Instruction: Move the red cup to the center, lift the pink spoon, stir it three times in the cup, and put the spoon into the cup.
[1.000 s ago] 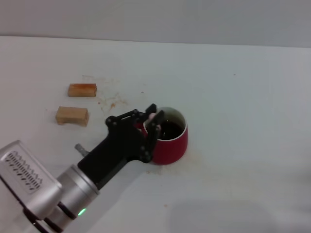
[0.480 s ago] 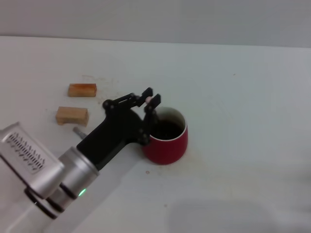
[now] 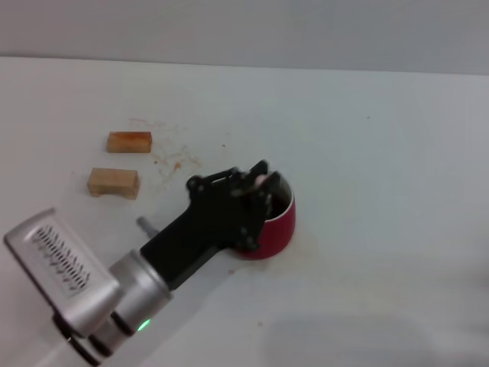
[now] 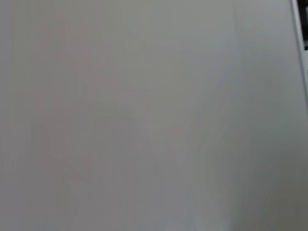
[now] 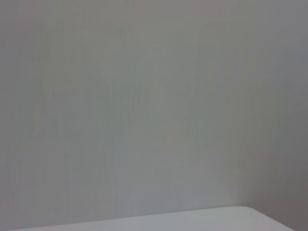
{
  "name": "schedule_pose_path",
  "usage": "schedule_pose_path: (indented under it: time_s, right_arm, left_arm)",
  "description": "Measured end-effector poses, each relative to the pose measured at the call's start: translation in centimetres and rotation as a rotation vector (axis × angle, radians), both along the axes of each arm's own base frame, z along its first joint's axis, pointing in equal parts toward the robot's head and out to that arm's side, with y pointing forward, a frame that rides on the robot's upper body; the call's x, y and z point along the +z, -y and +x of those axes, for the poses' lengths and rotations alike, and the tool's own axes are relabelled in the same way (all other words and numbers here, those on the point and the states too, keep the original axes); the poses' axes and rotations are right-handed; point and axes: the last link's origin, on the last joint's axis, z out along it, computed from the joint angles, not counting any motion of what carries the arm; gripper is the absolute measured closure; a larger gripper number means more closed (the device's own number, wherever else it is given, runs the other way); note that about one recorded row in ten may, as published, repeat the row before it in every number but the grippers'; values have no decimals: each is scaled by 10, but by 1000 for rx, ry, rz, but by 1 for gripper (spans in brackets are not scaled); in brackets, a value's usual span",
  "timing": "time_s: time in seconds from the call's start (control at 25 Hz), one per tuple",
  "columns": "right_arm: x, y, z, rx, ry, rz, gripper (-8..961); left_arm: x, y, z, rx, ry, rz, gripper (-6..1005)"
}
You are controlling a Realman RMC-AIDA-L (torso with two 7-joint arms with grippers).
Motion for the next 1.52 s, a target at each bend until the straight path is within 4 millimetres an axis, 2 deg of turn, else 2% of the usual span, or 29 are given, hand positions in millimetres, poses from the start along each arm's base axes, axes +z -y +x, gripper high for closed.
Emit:
schedule_pose_path:
  time_s: [0.12,0.32,0.84,1.0,1.12,1.32,1.52]
  right_arm:
    - [0,-2,0,4,1,0,954]
    - [0,-3,-1,7,1,-1,954]
    - [-1,0,-1,5,-1,1,953]
    - [0,0,-1,6,1,1,953]
    - [0,1,-1,7,2,4,953]
    - [3,1,-3,18,14,23,953]
    - [6,3,-9,57,29,37,953]
  left_arm:
    - [5,5,-11,44,4,21,765]
    - [13,0,-22,92,3,62,762]
    - [10,-17,-9,83,35,3,753]
    - [19,-22,-12,97,33,69,587]
    - [37,-30,-27,158,15,194,503]
    - [82,-37,-80,371,4,397,396]
    - [100,-28,-124,542,8,437,274]
